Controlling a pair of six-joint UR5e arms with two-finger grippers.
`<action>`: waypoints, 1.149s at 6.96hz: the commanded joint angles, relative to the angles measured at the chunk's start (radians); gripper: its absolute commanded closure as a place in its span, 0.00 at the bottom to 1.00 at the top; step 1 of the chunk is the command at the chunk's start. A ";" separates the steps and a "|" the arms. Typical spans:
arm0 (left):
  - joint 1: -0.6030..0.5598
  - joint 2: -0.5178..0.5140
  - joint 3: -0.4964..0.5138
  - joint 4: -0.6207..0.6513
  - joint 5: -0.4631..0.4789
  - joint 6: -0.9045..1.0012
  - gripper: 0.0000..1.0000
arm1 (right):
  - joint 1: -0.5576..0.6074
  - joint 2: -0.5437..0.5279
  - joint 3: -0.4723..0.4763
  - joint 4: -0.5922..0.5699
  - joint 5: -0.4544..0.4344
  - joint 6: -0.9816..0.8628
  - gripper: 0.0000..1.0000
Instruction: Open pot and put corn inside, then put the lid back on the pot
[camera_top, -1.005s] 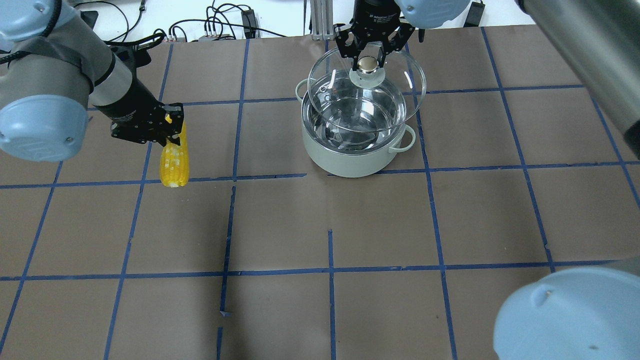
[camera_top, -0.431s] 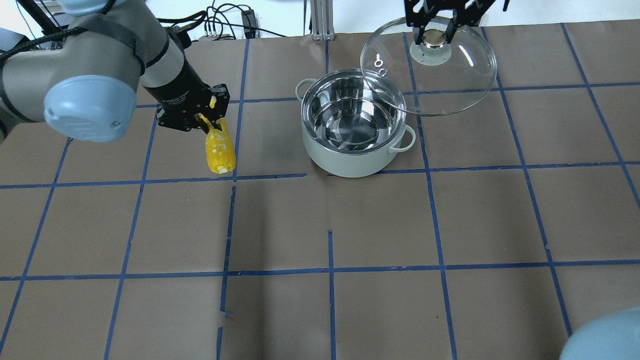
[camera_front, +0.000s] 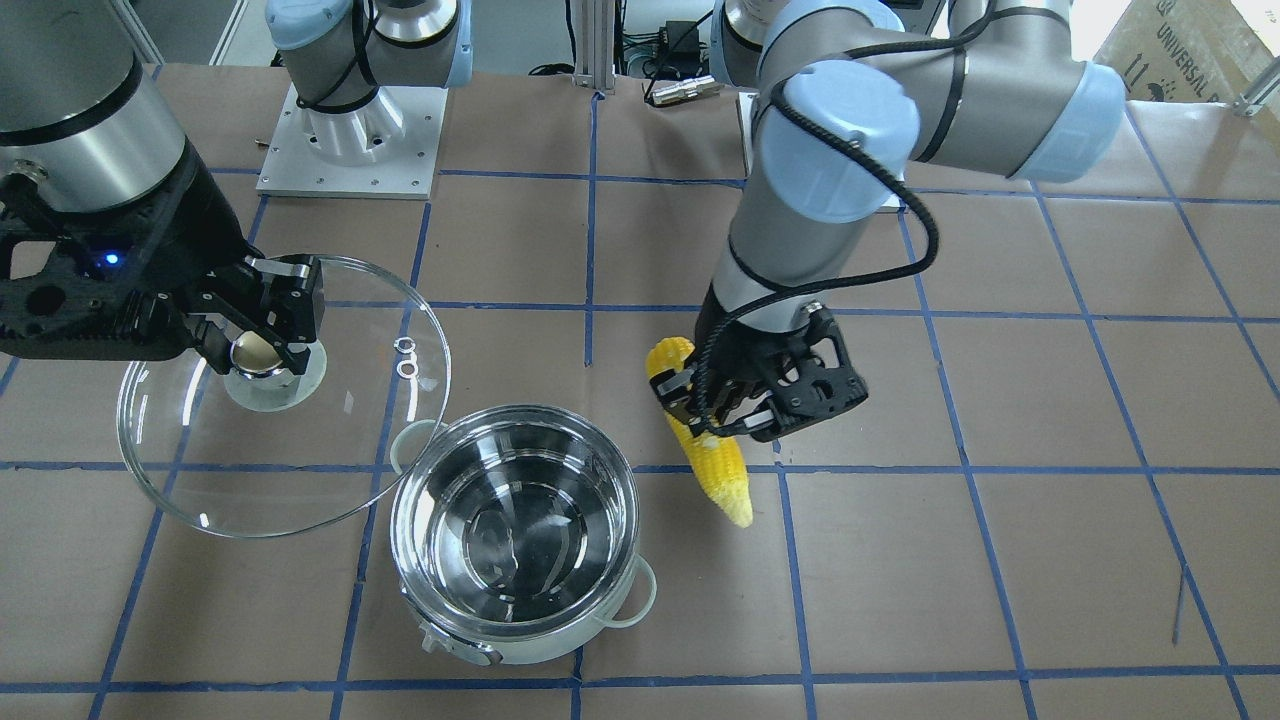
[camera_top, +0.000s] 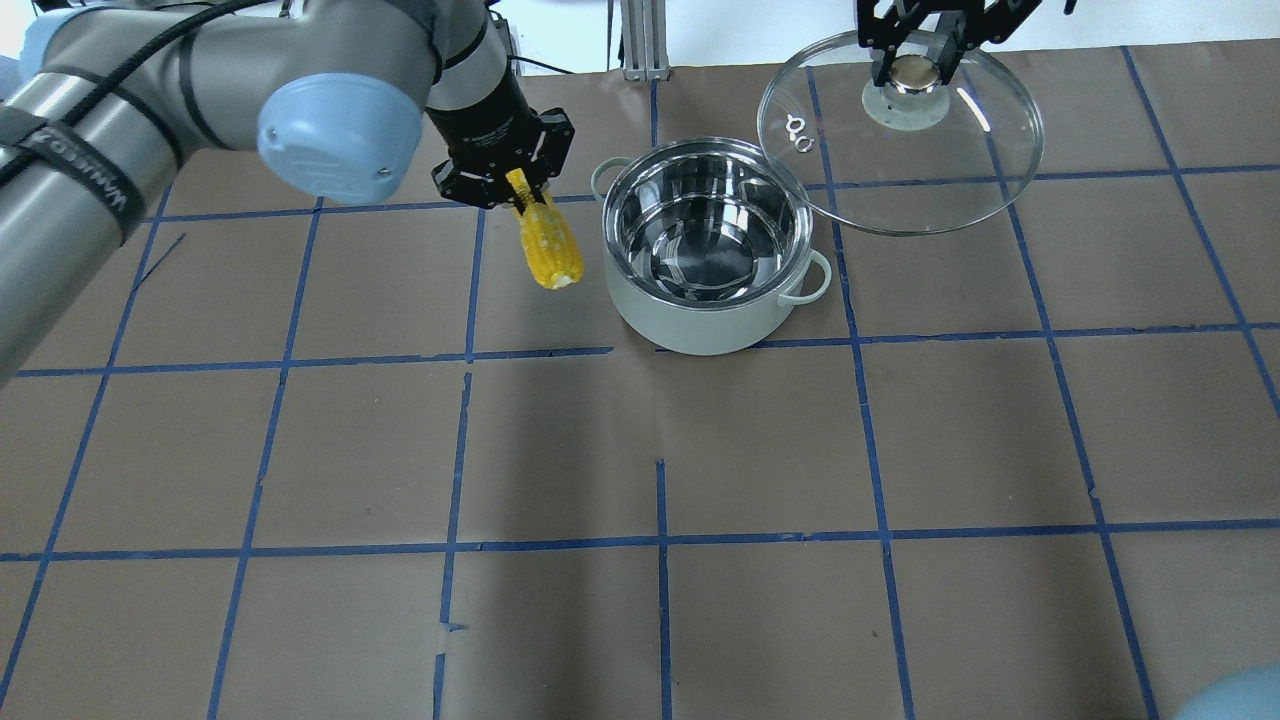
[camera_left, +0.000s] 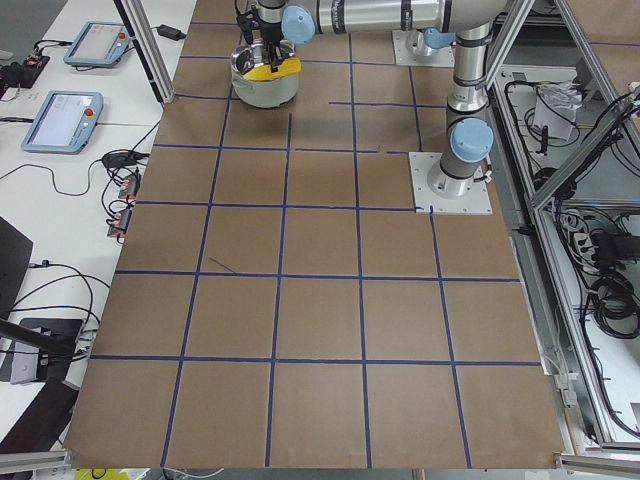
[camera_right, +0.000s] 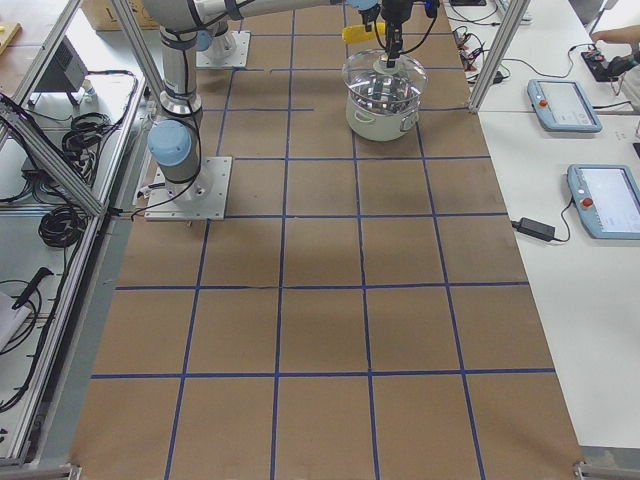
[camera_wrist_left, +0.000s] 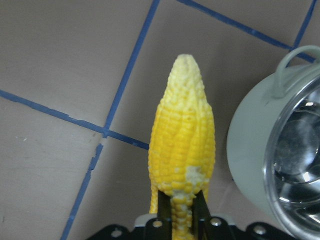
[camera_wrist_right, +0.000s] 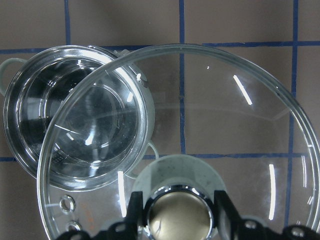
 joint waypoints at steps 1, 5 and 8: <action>-0.086 -0.168 0.200 -0.001 0.004 -0.126 0.84 | 0.001 -0.004 0.001 0.014 0.001 0.000 0.66; -0.121 -0.294 0.356 -0.038 0.006 -0.161 0.84 | -0.002 -0.018 -0.001 0.048 -0.003 0.000 0.65; -0.125 -0.299 0.347 -0.038 0.000 -0.163 0.84 | 0.000 -0.072 0.028 0.096 -0.003 0.000 0.65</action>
